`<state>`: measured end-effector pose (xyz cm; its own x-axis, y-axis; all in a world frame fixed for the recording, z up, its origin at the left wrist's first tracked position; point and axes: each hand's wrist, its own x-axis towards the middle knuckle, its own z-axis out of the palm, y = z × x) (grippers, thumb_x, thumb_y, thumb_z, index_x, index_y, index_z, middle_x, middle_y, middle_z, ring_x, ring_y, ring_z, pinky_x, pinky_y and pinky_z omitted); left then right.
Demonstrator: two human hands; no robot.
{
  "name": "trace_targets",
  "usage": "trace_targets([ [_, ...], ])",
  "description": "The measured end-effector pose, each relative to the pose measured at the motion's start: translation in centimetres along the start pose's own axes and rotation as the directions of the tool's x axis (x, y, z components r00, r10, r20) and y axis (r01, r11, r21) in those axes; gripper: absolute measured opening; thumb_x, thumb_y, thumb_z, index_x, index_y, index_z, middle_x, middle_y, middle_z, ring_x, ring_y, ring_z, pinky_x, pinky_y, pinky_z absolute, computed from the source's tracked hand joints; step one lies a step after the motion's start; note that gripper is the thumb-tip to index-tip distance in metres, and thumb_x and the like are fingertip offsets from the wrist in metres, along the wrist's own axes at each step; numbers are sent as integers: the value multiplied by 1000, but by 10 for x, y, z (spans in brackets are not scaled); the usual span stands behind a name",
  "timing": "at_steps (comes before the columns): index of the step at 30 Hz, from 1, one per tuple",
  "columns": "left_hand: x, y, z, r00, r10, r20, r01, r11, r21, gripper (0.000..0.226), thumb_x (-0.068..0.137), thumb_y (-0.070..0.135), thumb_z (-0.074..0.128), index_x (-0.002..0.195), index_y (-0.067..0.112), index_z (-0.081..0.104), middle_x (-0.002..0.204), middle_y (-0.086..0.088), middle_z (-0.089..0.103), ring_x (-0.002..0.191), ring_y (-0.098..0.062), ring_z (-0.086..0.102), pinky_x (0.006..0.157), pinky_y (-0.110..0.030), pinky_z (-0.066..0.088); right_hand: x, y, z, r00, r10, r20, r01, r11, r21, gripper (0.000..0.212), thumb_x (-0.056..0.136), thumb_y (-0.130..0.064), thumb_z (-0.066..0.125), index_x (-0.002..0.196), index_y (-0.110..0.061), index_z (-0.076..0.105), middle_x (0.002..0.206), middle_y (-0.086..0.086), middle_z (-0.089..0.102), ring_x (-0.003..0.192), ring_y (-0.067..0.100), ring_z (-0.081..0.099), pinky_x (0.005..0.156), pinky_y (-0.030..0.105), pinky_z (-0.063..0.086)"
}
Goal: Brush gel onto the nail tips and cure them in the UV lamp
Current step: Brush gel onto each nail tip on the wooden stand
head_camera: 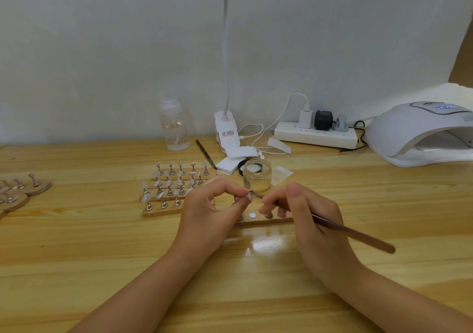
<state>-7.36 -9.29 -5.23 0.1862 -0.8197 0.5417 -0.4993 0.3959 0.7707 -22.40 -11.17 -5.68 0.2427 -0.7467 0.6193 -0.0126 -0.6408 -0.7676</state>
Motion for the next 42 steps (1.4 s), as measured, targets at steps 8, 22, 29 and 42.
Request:
trace_targets([
  [8,0,-1,0,1000,12,-5,-12,1000,4,18,69,8,75,69,24,67,73,6,67,75,-4,61,78,-23,48,1,-1,0,1000,26,2,-26,999,26,40,88,-41,32,71,-23,63,68,-2,65,65,3,58,62,11,42],
  [22,0,0,-1,1000,6,-23,-6,1000,3,16,69,13,74,72,28,68,72,14,69,75,3,62,74,-10,44,-1,-2,-2,997,73,7,-73,989,126,50,86,-46,34,63,-15,66,57,7,64,53,14,55,54,18,42],
  [29,1,2,1,996,-46,-74,41,997,-68,10,60,29,71,69,29,66,70,24,67,72,7,62,71,-4,42,0,1,-7,997,4,-83,1,998,59,43,89,-39,32,70,-20,65,64,-3,66,59,12,55,59,19,45],
  [42,2,-5,2,997,82,-3,-82,996,-26,15,68,18,70,80,27,71,78,12,69,77,0,64,76,-16,50,1,-1,-2,1000,-13,22,13,1000,-14,40,89,-37,32,74,-19,64,69,-3,65,67,1,57,63,9,42],
])
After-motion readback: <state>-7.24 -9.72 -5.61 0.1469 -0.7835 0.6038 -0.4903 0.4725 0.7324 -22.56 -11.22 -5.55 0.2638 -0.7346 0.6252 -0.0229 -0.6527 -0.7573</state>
